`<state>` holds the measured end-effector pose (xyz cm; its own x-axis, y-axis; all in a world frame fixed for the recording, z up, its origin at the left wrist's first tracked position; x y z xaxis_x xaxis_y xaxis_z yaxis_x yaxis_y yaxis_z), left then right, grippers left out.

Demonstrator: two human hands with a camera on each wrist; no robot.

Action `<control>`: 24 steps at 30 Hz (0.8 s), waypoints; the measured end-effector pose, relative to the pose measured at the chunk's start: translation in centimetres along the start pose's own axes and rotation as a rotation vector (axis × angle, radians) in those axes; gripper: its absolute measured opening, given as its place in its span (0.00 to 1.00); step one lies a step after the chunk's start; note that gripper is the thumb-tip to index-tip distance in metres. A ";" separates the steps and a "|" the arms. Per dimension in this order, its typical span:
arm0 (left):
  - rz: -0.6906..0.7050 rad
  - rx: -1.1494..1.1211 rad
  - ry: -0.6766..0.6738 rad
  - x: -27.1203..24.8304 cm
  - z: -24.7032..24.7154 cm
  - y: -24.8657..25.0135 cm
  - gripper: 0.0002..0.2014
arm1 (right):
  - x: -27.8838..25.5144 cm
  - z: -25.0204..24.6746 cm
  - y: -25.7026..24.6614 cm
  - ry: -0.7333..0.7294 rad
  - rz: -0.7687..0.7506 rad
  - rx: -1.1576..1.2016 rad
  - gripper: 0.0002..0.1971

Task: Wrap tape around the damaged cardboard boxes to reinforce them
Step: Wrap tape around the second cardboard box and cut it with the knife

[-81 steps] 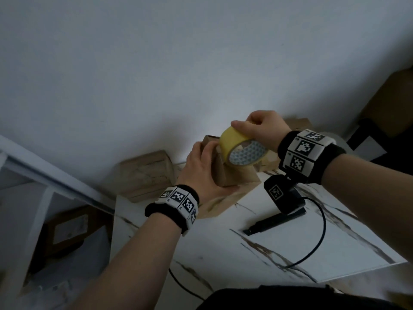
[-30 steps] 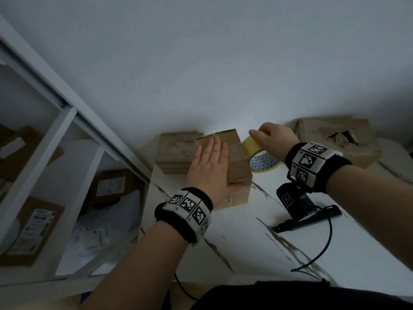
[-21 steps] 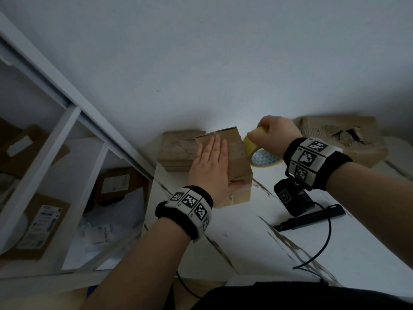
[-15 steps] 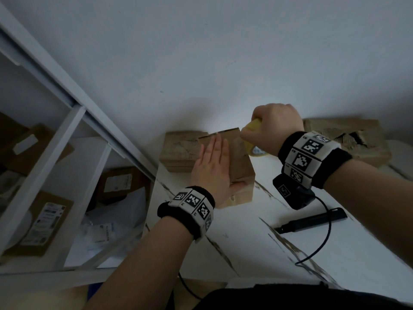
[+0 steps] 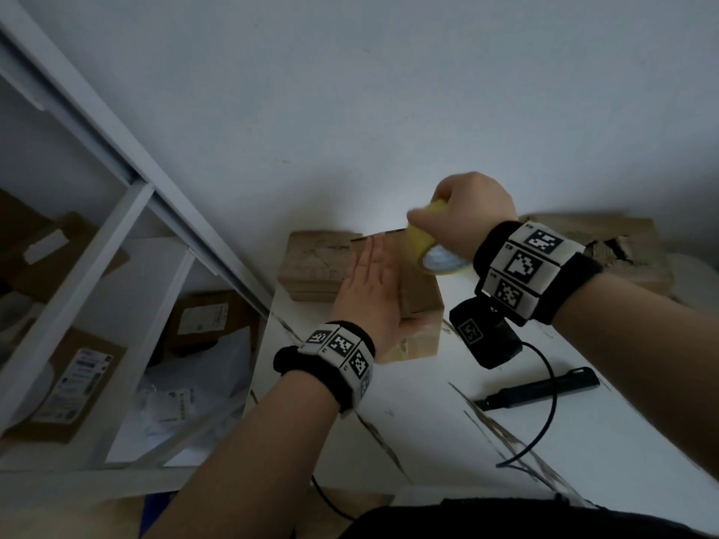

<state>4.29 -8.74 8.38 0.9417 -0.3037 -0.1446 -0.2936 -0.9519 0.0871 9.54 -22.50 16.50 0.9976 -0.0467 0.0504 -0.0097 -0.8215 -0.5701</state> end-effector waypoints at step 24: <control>-0.033 0.030 -0.005 -0.2 -0.1 -0.7 0.45 | -0.1 -1.0 -0.4 -0.059 -0.055 -0.277 0.18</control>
<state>4.30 -8.01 8.44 0.9501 -0.2724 -0.1519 -0.2675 -0.9621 0.0525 9.37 -22.72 17.51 0.9993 0.0285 0.0229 0.0344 -0.9462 -0.3218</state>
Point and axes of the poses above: each hand's wrist, its own x-axis towards the middle knuckle, its own z-axis out of the palm, y = z × x, the point moved 1 cm from there along x, towards the middle knuckle
